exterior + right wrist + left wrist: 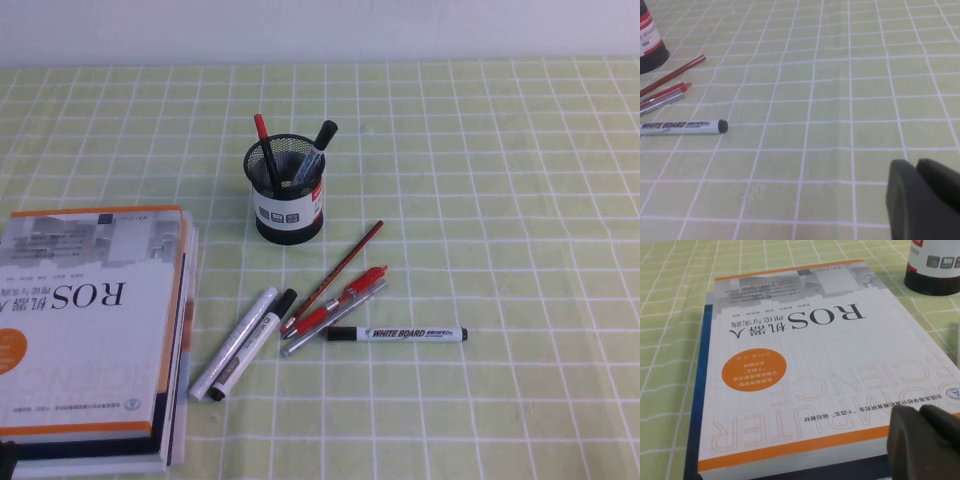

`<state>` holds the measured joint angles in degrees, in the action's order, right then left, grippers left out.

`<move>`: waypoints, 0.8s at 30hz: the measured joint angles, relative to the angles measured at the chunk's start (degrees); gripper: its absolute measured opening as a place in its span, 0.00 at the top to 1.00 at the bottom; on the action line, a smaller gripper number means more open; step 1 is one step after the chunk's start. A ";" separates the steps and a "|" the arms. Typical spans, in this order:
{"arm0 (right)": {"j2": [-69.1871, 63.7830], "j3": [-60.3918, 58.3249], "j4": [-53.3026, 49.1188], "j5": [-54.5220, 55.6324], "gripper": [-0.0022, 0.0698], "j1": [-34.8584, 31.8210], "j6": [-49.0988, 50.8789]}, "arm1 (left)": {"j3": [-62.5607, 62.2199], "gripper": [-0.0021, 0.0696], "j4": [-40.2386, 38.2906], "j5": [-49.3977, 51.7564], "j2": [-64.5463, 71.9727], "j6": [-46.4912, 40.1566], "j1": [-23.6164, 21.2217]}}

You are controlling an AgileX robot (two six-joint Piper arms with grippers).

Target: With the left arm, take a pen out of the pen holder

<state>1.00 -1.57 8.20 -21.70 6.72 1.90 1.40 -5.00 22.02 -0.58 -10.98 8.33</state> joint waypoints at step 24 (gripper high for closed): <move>0.00 0.00 0.00 0.00 0.99 0.00 0.00 | 0.00 0.97 0.77 0.00 0.00 0.00 0.00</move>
<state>1.00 -1.57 8.20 -21.70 6.72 1.90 1.40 -4.23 22.02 -0.58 -10.98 8.33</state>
